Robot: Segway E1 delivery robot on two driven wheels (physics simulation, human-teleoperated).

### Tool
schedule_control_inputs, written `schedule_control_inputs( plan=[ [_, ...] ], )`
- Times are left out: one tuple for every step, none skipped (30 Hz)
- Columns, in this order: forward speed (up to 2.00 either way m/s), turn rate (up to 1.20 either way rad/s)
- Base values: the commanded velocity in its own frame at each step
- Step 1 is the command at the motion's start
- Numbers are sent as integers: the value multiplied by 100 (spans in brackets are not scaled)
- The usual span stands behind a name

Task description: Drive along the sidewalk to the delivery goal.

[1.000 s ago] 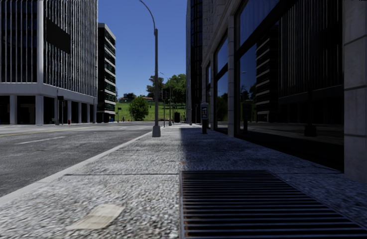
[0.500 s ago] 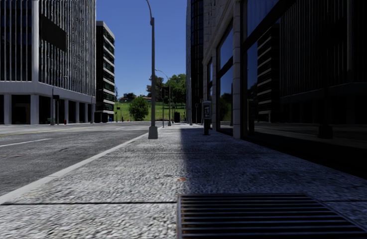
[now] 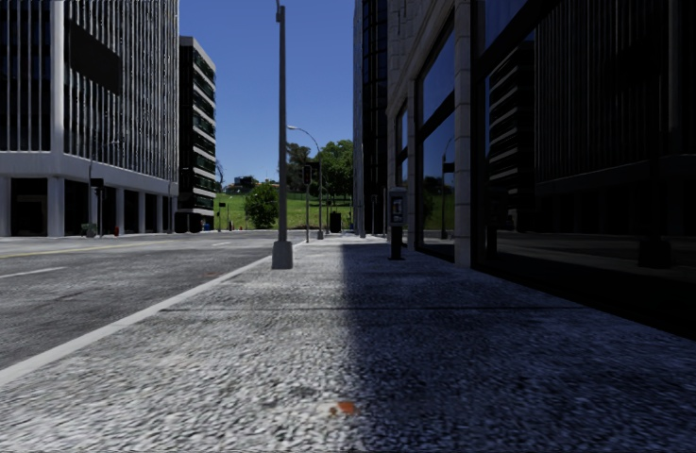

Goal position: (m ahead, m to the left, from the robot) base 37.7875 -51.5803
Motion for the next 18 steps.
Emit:
schedule_control_inputs(
  plan=[
    [190, 0],
    [190, 0],
    [190, 0],
    [190, 0],
    [190, 0],
    [190, 0],
    [190, 0],
    [190, 0],
    [190, 0],
    [190, 0],
    [190, 0],
    [190, 0],
    [190, 0],
    [190, 0],
    [190, 0],
    [190, 0],
    [190, 0],
    [190, 0]
  ],
)
